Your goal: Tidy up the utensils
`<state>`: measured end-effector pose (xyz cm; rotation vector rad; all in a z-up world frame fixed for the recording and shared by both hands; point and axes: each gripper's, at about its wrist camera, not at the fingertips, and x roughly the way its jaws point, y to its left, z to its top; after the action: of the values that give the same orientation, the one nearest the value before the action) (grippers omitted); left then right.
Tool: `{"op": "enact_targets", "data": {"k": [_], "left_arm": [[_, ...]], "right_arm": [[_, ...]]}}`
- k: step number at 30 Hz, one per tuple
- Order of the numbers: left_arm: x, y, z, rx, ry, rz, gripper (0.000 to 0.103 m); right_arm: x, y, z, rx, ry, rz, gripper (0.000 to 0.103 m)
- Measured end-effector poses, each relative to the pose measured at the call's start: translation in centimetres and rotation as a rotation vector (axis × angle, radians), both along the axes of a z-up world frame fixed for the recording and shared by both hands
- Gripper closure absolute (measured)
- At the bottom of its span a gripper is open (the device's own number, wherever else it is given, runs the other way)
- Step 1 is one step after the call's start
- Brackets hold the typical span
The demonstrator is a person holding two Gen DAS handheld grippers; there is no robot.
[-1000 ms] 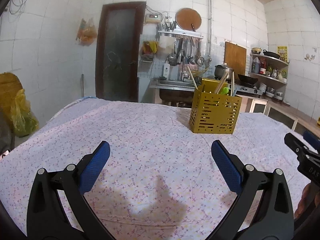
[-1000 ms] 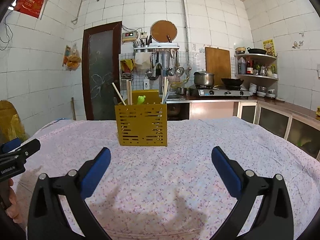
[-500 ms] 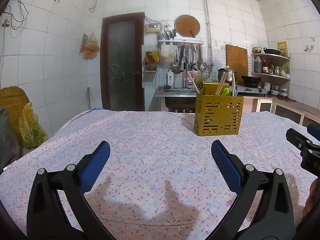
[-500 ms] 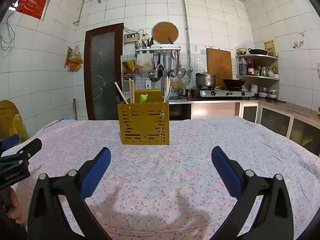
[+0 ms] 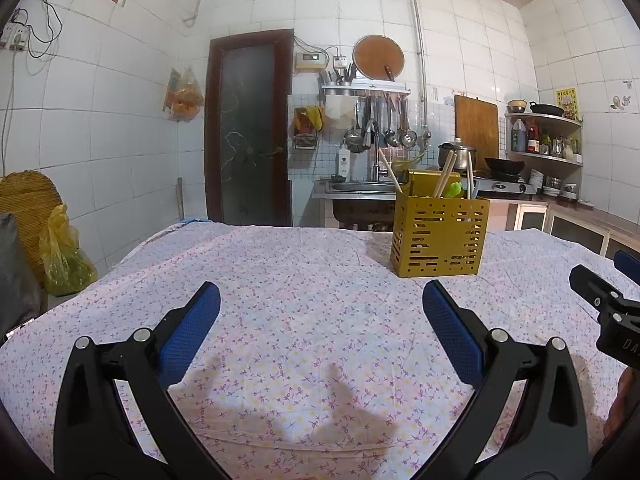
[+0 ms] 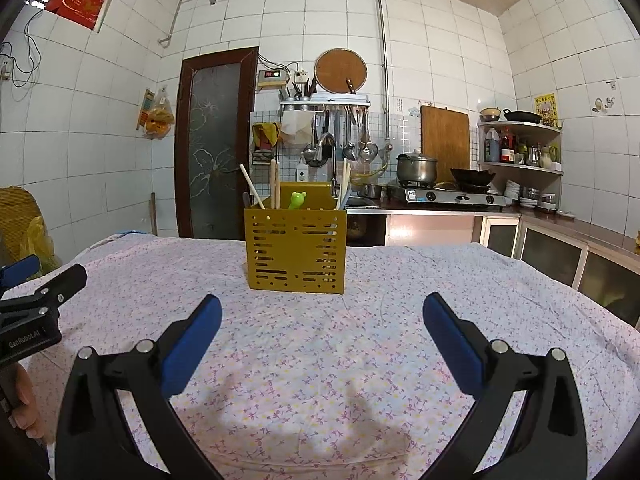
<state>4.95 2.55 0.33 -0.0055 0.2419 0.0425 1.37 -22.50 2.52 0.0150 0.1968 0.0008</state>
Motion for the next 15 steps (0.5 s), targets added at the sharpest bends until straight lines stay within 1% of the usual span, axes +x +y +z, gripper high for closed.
{"op": "enact_targets", "data": {"k": [15], "left_arm": [[-0.21, 0.24, 0.12, -0.009, -0.005, -0.006, 0.005]], "right_arm": [[-0.02, 0.14, -0.1, -0.006, 0.001, 0.0, 0.005]]}}
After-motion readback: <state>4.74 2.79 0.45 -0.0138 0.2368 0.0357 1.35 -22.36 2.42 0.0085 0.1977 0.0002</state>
